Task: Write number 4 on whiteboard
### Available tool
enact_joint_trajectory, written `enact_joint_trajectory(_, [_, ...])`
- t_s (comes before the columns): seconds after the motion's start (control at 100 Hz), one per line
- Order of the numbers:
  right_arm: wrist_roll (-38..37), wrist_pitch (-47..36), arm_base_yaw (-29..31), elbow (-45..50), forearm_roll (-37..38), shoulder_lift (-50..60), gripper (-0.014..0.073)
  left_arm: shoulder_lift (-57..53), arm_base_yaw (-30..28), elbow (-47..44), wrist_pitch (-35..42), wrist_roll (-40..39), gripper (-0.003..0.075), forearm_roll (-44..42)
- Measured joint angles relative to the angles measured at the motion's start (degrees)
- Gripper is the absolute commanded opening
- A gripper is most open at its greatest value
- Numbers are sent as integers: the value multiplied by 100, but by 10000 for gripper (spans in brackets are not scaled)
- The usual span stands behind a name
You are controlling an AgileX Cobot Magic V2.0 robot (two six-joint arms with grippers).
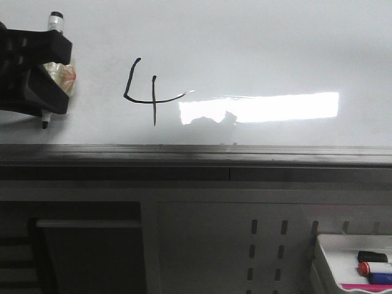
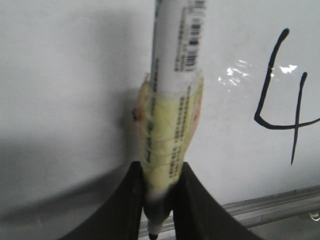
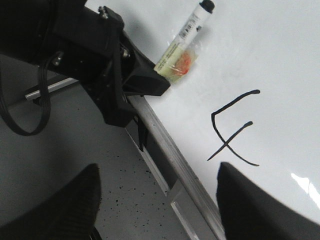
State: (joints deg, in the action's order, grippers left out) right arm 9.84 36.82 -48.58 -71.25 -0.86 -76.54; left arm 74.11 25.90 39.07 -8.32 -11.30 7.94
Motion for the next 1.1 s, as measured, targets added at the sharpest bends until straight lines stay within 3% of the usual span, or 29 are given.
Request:
enact_joint_trajectory(0.15, [0, 68, 0, 0, 0, 0, 436, 162, 0, 182, -146, 0, -6, 58])
enact_joint_trajectory(0.35, [0, 127, 0, 0, 0, 0, 436, 184, 0, 229, -159, 0, 255, 70])
enact_joint_trajectory(0.45, [0, 163, 0, 0, 0, 0, 436, 184, 0, 229, -159, 0, 305, 101])
enact_joint_trajectory(0.57, [0, 234, 0, 0, 0, 13, 422, 184, 0, 229, -159, 0, 304, 114])
enact_joint_trajectory(0.62, [0, 246, 10, 0, 0, 47, 370, 184, -24, 229, -159, 0, 304, 114])
enact_joint_trajectory(0.69, [0, 246, 10, 17, 32, 135, 232, 98, -63, 229, -197, 0, 304, 88])
enact_joint_trajectory(0.8, [0, 195, 10, 174, 119, 397, -66, -240, -125, 229, -364, 0, 300, -74])
enact_joint_trajectory(0.9, [-52, -70, 10, 560, 155, 806, -64, -705, -135, 229, -480, -9, 230, -250])
enact_joint_trajectory(1.03, [-151, -757, 10, 1305, 154, 1479, -64, -1587, -135, 75, -461, -9, -19, -487])
enact_joint_trajectory(1.1, [-151, -1225, 10, 1831, 154, 1936, -64, -2132, -135, -103, -432, -9, -20, -637])
